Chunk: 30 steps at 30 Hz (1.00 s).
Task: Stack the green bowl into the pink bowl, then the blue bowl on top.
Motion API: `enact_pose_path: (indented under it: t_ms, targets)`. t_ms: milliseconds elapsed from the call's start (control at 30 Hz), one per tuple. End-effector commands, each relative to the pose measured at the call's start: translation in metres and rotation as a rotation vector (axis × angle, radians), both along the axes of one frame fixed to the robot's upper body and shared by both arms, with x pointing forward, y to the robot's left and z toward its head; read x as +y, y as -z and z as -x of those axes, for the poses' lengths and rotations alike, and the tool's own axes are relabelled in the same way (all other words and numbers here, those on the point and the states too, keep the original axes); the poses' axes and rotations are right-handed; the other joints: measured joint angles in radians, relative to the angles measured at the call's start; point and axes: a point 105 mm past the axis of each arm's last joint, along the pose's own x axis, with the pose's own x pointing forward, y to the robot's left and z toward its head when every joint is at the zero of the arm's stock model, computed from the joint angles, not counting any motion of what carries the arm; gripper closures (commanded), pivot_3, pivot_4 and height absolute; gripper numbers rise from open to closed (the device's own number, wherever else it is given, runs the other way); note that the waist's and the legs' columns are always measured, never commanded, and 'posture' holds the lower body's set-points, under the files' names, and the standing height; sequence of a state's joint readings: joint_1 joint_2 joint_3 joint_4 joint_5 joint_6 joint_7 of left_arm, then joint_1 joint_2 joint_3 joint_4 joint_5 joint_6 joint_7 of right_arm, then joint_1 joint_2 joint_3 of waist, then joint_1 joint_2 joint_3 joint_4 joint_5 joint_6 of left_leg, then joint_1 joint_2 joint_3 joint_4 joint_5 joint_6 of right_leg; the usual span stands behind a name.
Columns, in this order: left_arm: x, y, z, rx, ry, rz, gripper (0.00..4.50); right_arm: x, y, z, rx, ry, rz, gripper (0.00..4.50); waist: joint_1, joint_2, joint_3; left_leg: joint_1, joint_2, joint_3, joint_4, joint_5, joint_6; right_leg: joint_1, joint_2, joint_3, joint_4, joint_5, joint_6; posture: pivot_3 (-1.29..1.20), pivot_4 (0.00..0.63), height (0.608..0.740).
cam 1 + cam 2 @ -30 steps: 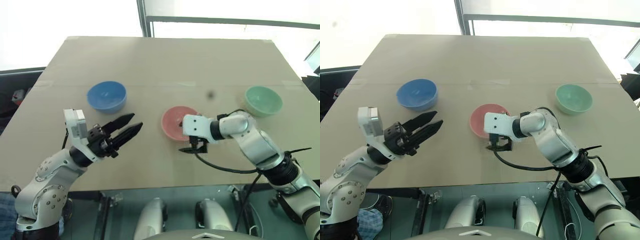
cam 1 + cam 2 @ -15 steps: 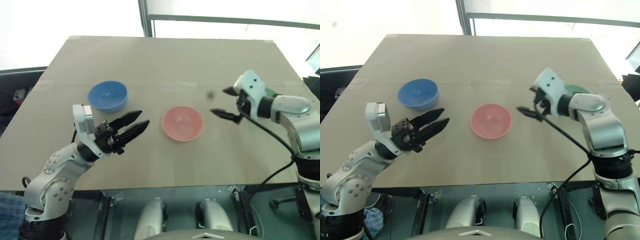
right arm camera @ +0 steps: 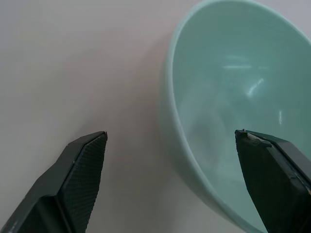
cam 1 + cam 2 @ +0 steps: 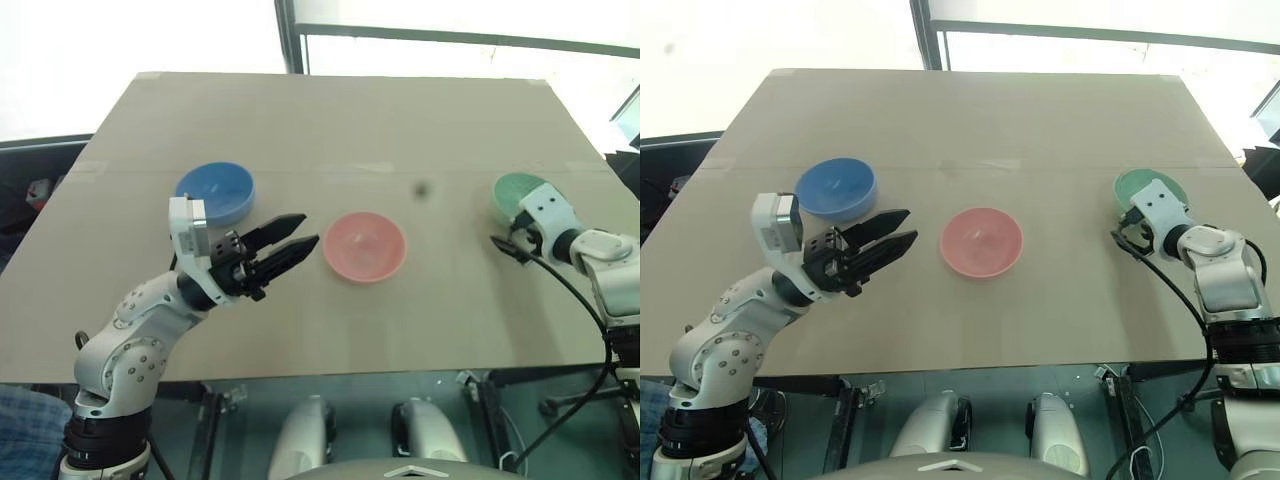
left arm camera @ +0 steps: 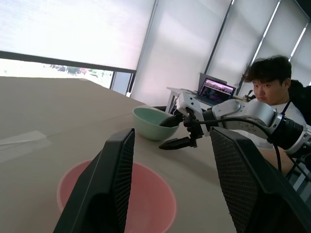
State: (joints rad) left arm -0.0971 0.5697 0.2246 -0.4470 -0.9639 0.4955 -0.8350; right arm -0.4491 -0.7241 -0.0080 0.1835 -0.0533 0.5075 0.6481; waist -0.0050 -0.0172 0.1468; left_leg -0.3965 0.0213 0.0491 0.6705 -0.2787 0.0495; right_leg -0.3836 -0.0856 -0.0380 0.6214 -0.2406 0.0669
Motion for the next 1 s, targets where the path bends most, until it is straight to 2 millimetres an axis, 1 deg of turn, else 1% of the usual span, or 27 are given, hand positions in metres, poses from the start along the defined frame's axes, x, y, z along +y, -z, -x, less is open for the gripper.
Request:
enact_pose_path:
  t_ms: [33,100,167,200,233,267,333,367,433,467,500,633,733,833,933,1000]
  targets:
    - [-0.004,-0.004,0.002,-0.026,0.024,0.001,1.89,-0.01,-0.003,-0.002,-0.021,0.008,0.041,0.08,0.001,0.0,0.0,0.0,0.0,0.0,0.0,0.0,0.0,0.0,0.0,0.0,0.0,0.0,0.0,0.0,0.15,0.74]
    - [-0.005,-0.004,0.003,-0.027,0.026,-0.001,1.89,-0.011,0.0,-0.003,-0.018,0.005,0.043,0.08,0.001,0.0,0.0,0.0,0.0,0.0,0.0,0.0,0.0,0.0,0.0,0.0,0.0,0.0,0.0,0.0,0.15,0.74]
    - [-0.004,-0.004,0.003,-0.028,0.024,-0.002,1.89,-0.009,0.0,-0.004,-0.022,-0.008,0.043,0.59,0.001,0.0,0.0,0.0,0.0,0.0,0.0,0.0,0.0,0.001,0.0,0.0,0.0,0.0,0.0,0.0,0.15,0.74]
    - [-0.004,-0.004,0.003,-0.028,0.024,-0.003,1.89,-0.006,-0.001,-0.004,-0.024,-0.019,0.043,0.76,0.001,0.0,0.0,0.0,0.0,0.0,0.001,0.0,0.0,0.001,0.0,0.0,0.0,0.0,0.0,0.0,0.15,0.74]
    - [-0.004,-0.004,0.003,-0.028,0.023,-0.004,1.89,-0.004,-0.002,-0.004,-0.027,-0.025,0.041,1.31,0.001,0.0,0.0,0.001,0.0,0.0,0.001,0.0,0.0,0.001,0.0,0.0,0.0,0.0,0.0,0.0,0.15,0.74]
    - [-0.004,-0.004,0.003,-0.028,0.022,-0.004,1.89,-0.002,-0.003,-0.005,-0.028,-0.028,0.04,1.69,0.001,0.0,0.0,0.001,0.0,0.0,0.001,0.0,0.0,0.001,0.0,0.0,0.0,0.0,0.0,0.0,0.15,0.74]
    - [-0.004,-0.003,0.003,-0.027,0.021,-0.011,1.89,0.001,-0.003,-0.005,-0.025,-0.041,0.041,2.67,0.001,0.0,0.0,0.001,0.0,0.0,0.001,0.0,0.0,0.001,0.0,0.0,0.0,0.0,0.0,0.0,0.15,0.74]
    - [-0.004,-0.003,0.003,-0.026,0.021,-0.013,1.89,0.002,-0.003,-0.005,-0.024,-0.045,0.041,3.02,0.001,0.0,0.0,0.001,0.0,0.0,0.001,0.0,0.0,0.001,0.0,0.0,0.0,0.0,0.0,0.0,0.15,0.74]
    - [-0.003,-0.002,0.003,-0.025,0.02,-0.014,1.89,0.004,-0.003,-0.005,-0.023,-0.049,0.039,3.97,0.001,0.0,0.0,0.0,0.0,0.0,0.001,0.0,0.0,0.001,0.0,0.0,0.0,0.0,0.0,0.0,0.15,0.74]
    - [-0.003,-0.002,0.003,-0.024,0.02,-0.015,1.89,0.004,-0.002,-0.005,-0.024,-0.05,0.037,4.34,0.001,0.0,0.0,0.0,0.0,0.0,0.001,0.0,0.0,0.001,0.0,0.0,-0.001,0.0,0.0,0.0,0.15,0.74]
    - [-0.003,-0.001,0.003,-0.023,0.018,-0.016,1.89,0.005,-0.002,-0.004,-0.023,-0.051,0.035,4.48,0.0,-0.001,-0.001,0.001,0.0,0.0,0.001,0.0,0.0,0.001,0.0,0.0,0.0,0.0,0.0,0.0,0.15,0.74]
    - [0.0,0.002,0.005,-0.014,0.011,-0.019,1.89,0.012,-0.002,-0.003,-0.027,-0.077,0.014,4.48,0.001,-0.001,-0.001,0.001,0.0,-0.001,0.001,0.0,0.0,0.001,0.0,0.0,0.0,0.0,0.0,0.0,0.15,0.74]
    - [0.003,0.004,0.006,-0.007,0.004,-0.024,1.89,0.025,-0.011,-0.004,-0.062,-0.119,-0.025,4.48,0.0,-0.001,0.0,0.001,0.0,-0.001,0.001,0.0,0.0,0.001,0.0,0.0,0.0,0.0,0.0,0.0,0.15,0.74]
    - [0.012,0.006,0.004,-0.006,-0.023,-0.043,1.89,0.06,-0.038,-0.003,-0.158,-0.238,-0.061,4.48,-0.005,0.0,0.0,0.001,0.001,-0.001,0.001,0.0,0.0,0.001,0.0,0.0,0.0,0.0,0.0,0.0,0.15,0.74]
    - [0.024,0.008,0.003,-0.001,-0.057,-0.059,1.89,0.097,-0.057,0.006,-0.199,-0.365,-0.094,4.48,-0.007,0.001,0.0,0.001,0.001,0.0,0.0,0.0,0.0,0.001,0.0,0.0,0.0,0.0,0.0,0.0,0.15,0.74]
    - [0.033,0.01,0.001,0.002,-0.086,-0.077,1.89,0.117,-0.069,0.013,-0.242,-0.436,-0.111,4.48,-0.006,0.001,0.0,0.0,0.001,-0.001,0.0,0.0,0.0,0.0,0.0,0.0,0.0,0.0,0.0,0.0,0.15,0.74]
